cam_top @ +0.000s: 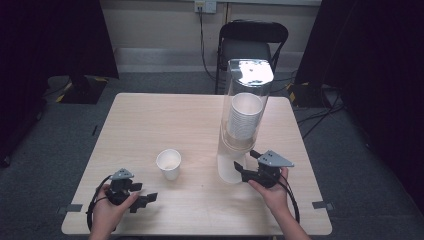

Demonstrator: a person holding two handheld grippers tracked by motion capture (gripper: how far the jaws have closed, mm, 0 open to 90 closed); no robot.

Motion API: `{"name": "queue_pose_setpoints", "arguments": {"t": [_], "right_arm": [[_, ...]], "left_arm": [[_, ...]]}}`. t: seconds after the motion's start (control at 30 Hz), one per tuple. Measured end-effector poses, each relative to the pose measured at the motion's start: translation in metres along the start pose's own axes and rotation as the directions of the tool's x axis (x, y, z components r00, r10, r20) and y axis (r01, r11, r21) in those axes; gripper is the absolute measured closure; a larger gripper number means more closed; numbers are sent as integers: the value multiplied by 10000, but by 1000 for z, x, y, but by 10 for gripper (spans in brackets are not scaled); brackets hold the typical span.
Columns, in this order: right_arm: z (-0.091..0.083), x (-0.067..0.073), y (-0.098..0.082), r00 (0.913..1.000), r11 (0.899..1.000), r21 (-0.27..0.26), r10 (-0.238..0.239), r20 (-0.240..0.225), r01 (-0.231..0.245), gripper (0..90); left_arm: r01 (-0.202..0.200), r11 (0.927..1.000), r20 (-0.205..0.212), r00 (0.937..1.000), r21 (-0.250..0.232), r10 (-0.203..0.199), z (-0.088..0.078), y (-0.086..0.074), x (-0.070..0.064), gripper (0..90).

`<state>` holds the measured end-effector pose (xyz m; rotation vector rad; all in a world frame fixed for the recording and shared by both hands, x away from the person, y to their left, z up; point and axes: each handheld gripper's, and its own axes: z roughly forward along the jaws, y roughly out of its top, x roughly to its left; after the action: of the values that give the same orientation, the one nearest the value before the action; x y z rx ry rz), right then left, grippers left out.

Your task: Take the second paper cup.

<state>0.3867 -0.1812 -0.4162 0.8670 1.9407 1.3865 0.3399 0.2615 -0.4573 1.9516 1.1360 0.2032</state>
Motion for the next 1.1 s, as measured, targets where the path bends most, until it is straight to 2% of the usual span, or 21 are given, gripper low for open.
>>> {"name": "queue_pose_setpoints", "arguments": {"t": [0.07, 0.13, 0.17, 0.2, 0.23, 0.3, 0.33, 0.37, 0.4, 0.43, 0.47, 0.5, 0.63, 0.77, 0.83, 0.9, 0.97, 1.03, 1.1], "right_arm": [[2, 1, 2, 10000, 10000, -67, 1, -72, -2, 241], [4, 3, 6, 10000, 9995, -315, 92, -9, -93, 241], [7, 3, 11, 9995, 9985, -448, 305, -98, -309, 242], [7, 3, 11, 9995, 9985, -448, 305, -98, -309, 242], [9, 4, 17, 9996, 9975, -635, 294, -33, -296, 242], [10, 5, 23, 9992, 9959, -816, 384, -68, -388, 242], [10, 5, 23, 9992, 9959, -816, 384, -68, -388, 242], [11, 6, 25, 9993, 9962, -778, 379, -79, -384, 242], [12, 7, 30, 9995, 9963, -808, 298, -92, -304, 242], [13, 8, 31, 9995, 9959, -844, 308, -99, -315, 242], [13, 8, 31, 9995, 9959, -844, 308, -99, -315, 242], [14, 9, 33, 9995, 9957, -874, 311, -79, -317, 242], [15, 6, 33, 9988, 9937, -1013, 495, 52, -487, 254], [16, 5, 36, 9974, 9910, -1127, 715, -42, -715, 253], [17, 6, 42, 9984, 9902, -1279, 561, -43, -562, 255], [19, 9, 46, 9989, 9923, -1155, 457, 33, -451, 237], [20, 9, 46, 9985, 9922, -1122, 542, -6, -540, 236], [21, 10, 44, 9991, 9932, -1155, 180, 375, -136, 301], [21, 9, 43, 9992, 9927, -1191, 219, 321, -179, 302]], "left_arm": [[-311, 9989, -158, 9994, -344, 305, 5, -5, 2, 189], [-310, 9987, -287, 9991, -397, 298, 6, -4, 2, 202], [-947, 9951, -590, 9939, -287, 928, 8, -4, 1, 200], [-947, 9951, -590, 9939, -287, 928, 8, -4, 1, 200], [-1288, 9902, -771, 9892, -534, 1245, 11, -7, 0, 198], [-1752, 9819, -956, 9811, -716, 1681, 13, -9, 0, 196], [-1752, 9819, -956, 9811, -716, 1681, 13, -9, 0, 196], [-1972, 9777, -1078, 9761, -725, 1889, 14, -10, -1, 196], [-2327, 9708, -1222, 9668, -588, 2244, 16, -10, -4, 184], [-2479, 9678, -1324, 9616, -428, 2405, 17, -10, -6, 171], [-2479, 9678, -1324, 9616, -428, 2405, 17, -10, -6, 162], [-2720, 9619, -1477, 9529, -292, 2649, 19, -10, -9, 160], [-2775, 9604, -1481, 9511, -233, 2712, 19, -9, -8, 151], [-2775, 9604, -1484, 9511, -248, 2710, 20, -9, -8, 151], [-2780, 9602, -1491, 9509, -261, 2713, 20, -9, -8, 151], [-2775, 9604, -1491, 9510, -259, 2708, 20, -9, -8, 151], [-2781, 9603, -1489, 9508, -245, 2715, 19, -9, -8, 151], [-2777, 9603, -1492, 9510, -265, 2709, 20, -9, -8, 151], [-2780, 9602, -1493, 9509, -260, 2713, 20, -9, -8, 151]]}}
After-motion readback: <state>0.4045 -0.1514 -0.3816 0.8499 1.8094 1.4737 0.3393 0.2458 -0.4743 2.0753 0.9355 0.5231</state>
